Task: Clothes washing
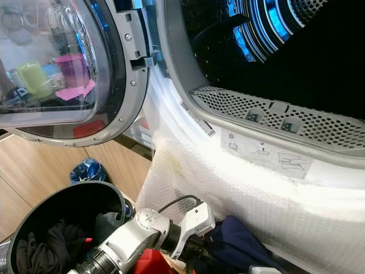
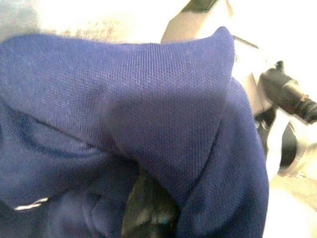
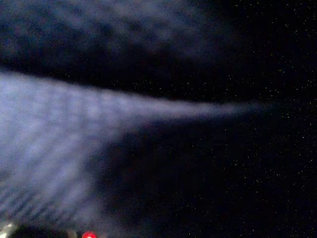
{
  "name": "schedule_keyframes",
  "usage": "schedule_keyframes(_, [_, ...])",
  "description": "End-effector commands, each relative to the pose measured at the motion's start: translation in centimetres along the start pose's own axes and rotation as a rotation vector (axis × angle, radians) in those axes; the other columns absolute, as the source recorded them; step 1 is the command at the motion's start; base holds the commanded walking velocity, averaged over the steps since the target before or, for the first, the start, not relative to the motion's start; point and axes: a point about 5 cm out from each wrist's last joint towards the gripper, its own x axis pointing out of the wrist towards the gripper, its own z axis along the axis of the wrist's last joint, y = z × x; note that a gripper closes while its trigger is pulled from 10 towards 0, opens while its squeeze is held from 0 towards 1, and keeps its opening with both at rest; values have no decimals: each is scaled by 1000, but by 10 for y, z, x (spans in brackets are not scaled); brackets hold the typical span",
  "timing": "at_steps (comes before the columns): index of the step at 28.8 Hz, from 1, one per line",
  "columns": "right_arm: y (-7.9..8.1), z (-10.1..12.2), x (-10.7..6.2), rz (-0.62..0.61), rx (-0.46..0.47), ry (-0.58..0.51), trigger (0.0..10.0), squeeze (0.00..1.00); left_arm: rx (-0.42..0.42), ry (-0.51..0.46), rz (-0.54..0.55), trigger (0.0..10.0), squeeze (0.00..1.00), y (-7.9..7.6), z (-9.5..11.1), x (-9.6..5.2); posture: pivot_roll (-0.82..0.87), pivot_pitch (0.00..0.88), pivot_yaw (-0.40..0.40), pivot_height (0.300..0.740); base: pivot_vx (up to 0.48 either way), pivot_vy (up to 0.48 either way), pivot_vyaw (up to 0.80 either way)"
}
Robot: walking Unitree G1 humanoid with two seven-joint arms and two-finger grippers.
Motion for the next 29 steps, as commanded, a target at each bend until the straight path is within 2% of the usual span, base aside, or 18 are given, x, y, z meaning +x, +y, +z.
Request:
schedule_keyframes(1, [-22,13,-4,-158,54,-127,10000,0,-19,74,-74,0,0,-7,-7,-3,-35,0,122,740,0,0,0])
schedule_keyframes(2, [-22,13,-4,-158,54,-127,10000,0,-19,74,-74,0,0,-7,-7,-3,-35,0,122,740,0,0,0])
schedule_keyframes(4, [-22,16,-9,-140,118,-186,10000,0,-37,100,-73,0,0,-8,-10,-5,-32,0,123,740,0,0,0])
schedule_keyframes(5, [-18,17,-13,-89,155,-227,10000,0,-48,129,-77,0,0,-9,-13,-6,-33,0,127,740,0,0,0])
schedule_keyframes(10, [-17,19,-21,-52,165,-286,10000,0,-86,181,-67,0,0,-10,-18,-8,-35,0,129,740,0,0,0])
schedule_keyframes(12, [-20,28,-31,-19,229,-394,10000,0,-140,222,-69,0,0,-11,-24,-12,-38,0,136,740,0,0,0])
schedule_keyframes(14, [-19,29,-33,1,235,-401,10000,0,-147,225,-63,0,0,-11,-25,-12,-38,0,138,740,0,0,0])
schedule_keyframes(16, [-7,25,-37,129,224,-369,10000,0,-161,242,-38,0,0,-8,-28,-13,-39,0,142,740,0,0,0])
schedule_keyframes(18, [-1,20,-39,192,204,-322,10000,0,-162,242,-37,0,0,-7,-28,-14,-39,0,142,740,0,0,0])
schedule_keyframes(21, [15,12,-45,359,197,-246,10000,0,-168,249,-41,0,0,-8,-26,-15,-41,0,147,740,0,0,0])
schedule_keyframes(23, [17,13,-46,397,199,-243,10000,0,-172,251,-43,0,0,-9,-26,-16,-42,0,150,740,0,0,0])
schedule_keyframes(29, [14,15,-37,360,158,-264,10000,0,-181,251,-52,0,0,-9,-25,-17,-42,0,153,740,0,0,0])
